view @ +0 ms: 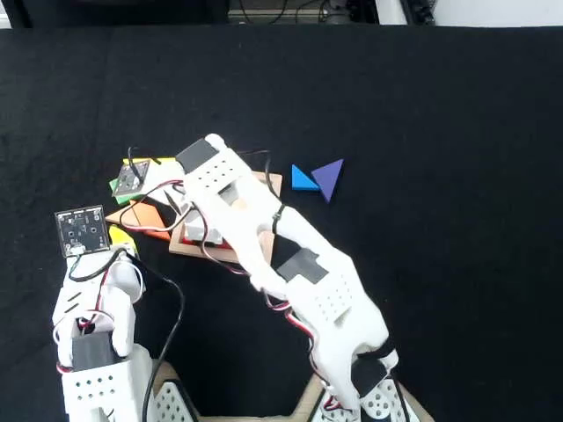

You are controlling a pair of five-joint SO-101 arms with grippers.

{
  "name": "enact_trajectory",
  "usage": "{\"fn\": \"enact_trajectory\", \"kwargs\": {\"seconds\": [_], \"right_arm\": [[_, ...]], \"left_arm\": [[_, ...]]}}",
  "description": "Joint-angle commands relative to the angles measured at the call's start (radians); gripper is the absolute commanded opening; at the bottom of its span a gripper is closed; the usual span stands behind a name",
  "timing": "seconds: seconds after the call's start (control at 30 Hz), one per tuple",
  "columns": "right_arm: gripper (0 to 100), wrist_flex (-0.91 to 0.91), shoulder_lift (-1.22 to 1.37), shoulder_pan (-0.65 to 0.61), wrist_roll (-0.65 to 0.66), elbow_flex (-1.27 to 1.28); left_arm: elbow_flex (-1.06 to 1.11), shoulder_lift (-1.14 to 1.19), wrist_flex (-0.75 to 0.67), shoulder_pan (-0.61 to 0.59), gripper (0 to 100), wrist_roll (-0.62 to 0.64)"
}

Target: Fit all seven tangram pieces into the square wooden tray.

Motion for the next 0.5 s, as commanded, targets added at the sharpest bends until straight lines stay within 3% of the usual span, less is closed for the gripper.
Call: {"fn": "enact_trajectory", "kwargs": {"seconds": [0.0, 0.47], "right_arm": [[1.5, 0.006, -0.027, -0.014, -0.008, -0.041], [1.6, 0.072, -0.028, -0.008, 0.0, -0.036]], "left_arm": [[-0.013, -0.009, -0.021, -0.012, 3, 0.011], [-0.015, -0.009, -0.02, -0.013, 3, 0.012]]}}
